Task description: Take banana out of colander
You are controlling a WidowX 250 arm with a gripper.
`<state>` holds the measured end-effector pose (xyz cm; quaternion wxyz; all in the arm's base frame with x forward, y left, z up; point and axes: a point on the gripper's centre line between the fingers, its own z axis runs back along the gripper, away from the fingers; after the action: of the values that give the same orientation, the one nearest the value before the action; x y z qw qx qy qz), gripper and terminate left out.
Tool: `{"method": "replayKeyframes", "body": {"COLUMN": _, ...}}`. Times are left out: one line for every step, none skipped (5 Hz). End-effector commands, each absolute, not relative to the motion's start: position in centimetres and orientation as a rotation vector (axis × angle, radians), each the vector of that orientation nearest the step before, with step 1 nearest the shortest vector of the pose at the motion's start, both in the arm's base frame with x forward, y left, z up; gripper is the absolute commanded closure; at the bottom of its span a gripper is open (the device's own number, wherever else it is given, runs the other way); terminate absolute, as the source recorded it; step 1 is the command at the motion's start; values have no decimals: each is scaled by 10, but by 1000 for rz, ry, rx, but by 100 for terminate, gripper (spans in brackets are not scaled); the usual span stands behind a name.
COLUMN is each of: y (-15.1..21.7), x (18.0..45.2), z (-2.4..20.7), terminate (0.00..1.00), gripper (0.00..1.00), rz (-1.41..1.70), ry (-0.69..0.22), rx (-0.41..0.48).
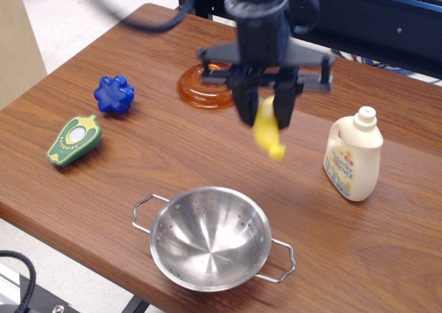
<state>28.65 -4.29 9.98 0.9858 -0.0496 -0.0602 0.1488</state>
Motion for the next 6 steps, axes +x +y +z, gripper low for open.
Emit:
{"method": "replayKeyframes", "body": {"y": -5, "x": 342, "z": 79, "terminate": 0, "gripper": 100, "rz": 399, "ry": -202, "rx": -5}}
{"method": "replayKeyframes", "body": {"y": 12, "x": 335, "z": 63, "terminate": 0, "gripper": 100, "rz": 391, "ry": -212, "rx": 42}}
{"method": "replayKeyframes", "body": {"y": 33, "x": 327, "z": 50, "terminate": 0, "gripper": 100, "rz": 375, "ry": -217, "rx": 76}}
{"method": "replayKeyframes", "body": {"y": 50, "x": 320, "z": 46, "terminate": 0, "gripper": 100, "rz": 344, "ry": -216, "rx": 91}}
{"method": "replayKeyframes", "body": {"y": 55, "x": 321, "z": 35, "terminate": 0, "gripper": 100, "rz": 340, "ry": -218, "rx": 128}}
{"method": "replayKeyframes", "body": {"y": 54, "x": 320, "z": 31, "terminate": 0, "gripper": 0, "rz": 342, "ry": -202, "rx": 155}}
